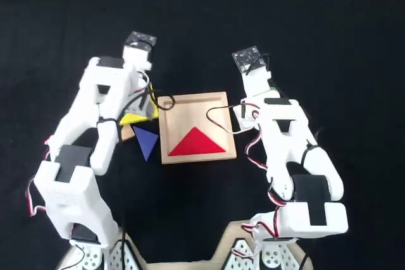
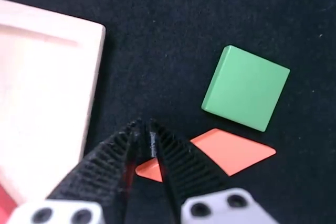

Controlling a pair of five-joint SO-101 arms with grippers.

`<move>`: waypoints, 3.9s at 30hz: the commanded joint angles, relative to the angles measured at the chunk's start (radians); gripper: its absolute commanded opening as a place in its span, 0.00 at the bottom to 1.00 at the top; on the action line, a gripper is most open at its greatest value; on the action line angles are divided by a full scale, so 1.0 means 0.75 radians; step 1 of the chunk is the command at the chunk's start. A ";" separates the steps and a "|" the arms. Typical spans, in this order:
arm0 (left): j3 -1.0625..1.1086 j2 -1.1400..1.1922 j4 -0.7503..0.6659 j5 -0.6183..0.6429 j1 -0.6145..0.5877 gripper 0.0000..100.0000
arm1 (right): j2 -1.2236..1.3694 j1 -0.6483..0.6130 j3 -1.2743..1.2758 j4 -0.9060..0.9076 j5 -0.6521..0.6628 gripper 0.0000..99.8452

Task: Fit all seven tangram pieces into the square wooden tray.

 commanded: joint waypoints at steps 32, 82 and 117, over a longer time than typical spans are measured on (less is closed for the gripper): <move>-0.087 -0.014 -0.121 0.180 0.097 0.31 | -0.001 -0.002 -0.058 -0.023 -0.004 0.01; -0.253 0.239 -0.051 -0.063 -0.036 0.30 | 0.001 -0.004 -0.058 -0.029 -0.004 0.01; -0.328 0.254 0.117 -0.608 -0.013 0.30 | 0.001 -0.004 -0.058 -0.029 -0.002 0.01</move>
